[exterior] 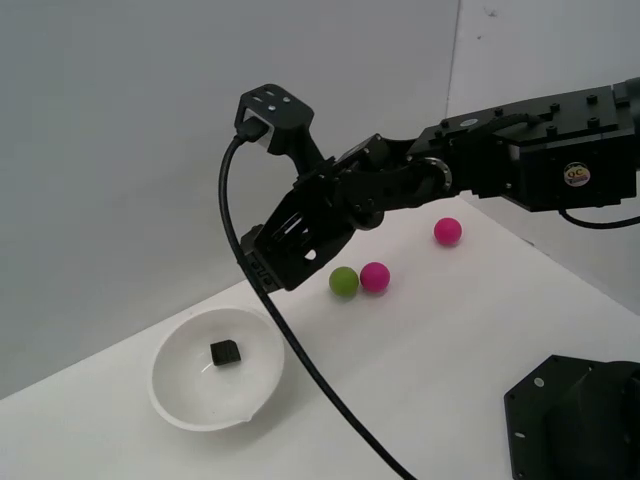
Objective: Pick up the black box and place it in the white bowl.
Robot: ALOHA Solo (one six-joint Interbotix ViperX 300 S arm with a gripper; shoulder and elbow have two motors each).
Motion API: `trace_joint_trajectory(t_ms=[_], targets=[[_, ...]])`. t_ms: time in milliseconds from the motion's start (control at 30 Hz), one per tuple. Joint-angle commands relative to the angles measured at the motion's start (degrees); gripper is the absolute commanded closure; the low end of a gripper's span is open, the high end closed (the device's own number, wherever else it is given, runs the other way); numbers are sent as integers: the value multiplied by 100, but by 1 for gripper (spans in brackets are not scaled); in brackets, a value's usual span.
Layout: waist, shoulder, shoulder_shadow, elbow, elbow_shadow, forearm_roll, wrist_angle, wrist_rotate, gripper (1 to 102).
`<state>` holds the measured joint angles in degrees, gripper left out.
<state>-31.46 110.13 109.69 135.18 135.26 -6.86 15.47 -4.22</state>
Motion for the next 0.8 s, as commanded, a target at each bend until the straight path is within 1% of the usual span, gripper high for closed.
trace_joint_trajectory(t_ms=[0, 133, 233, 300, 333, 400, 500, 533, 567, 667, 767], targets=[[220, 325, 369, 62, 35, 70, 9, 44, 60], [554, 650, 694, 211, 193, 70, 0, 343, 60], [835, 932, 976, 369, 352, 70, 9, 422, 60], [1028, 1143, 1178, 510, 492, 105, 9, 439, 60], [1116, 1257, 1310, 589, 563, 123, 9, 483, 60], [1283, 1521, 1556, 765, 747, 149, 9, 633, 60], [1608, 2004, 2057, 1037, 1020, 149, 9, 958, 60], [1758, 2197, 2241, 1125, 1099, 149, 9, 1011, 60], [1907, 2391, 2435, 1213, 1195, 149, 18, 1046, 60], [2364, 2944, 2988, 1468, 1441, 149, 44, 1055, 60], [2681, 3419, 3454, 1652, 1626, 149, 167, 1099, 60]])
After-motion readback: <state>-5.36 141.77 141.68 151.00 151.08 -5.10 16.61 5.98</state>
